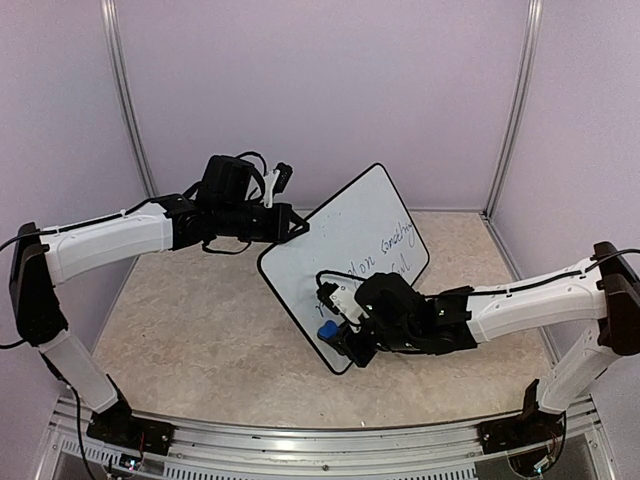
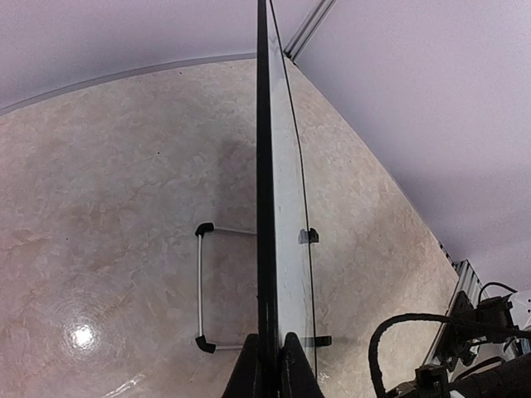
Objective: Erase the whiteboard
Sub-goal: Erase the whiteboard at the center of the board.
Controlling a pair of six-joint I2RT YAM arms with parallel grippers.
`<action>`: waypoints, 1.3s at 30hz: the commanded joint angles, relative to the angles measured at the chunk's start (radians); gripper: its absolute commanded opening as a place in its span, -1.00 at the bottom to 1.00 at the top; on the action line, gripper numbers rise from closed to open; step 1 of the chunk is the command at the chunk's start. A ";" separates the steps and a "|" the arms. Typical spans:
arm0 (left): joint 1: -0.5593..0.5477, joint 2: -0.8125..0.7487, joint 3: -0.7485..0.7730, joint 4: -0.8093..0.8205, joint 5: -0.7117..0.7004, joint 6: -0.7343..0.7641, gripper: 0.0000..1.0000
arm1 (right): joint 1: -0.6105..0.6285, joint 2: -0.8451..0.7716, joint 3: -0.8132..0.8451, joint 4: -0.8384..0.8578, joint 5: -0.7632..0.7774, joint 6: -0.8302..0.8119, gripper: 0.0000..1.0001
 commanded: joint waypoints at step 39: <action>-0.024 -0.035 0.000 0.054 -0.041 0.054 -1.00 | -0.063 -0.076 -0.079 -0.013 -0.048 0.047 -0.43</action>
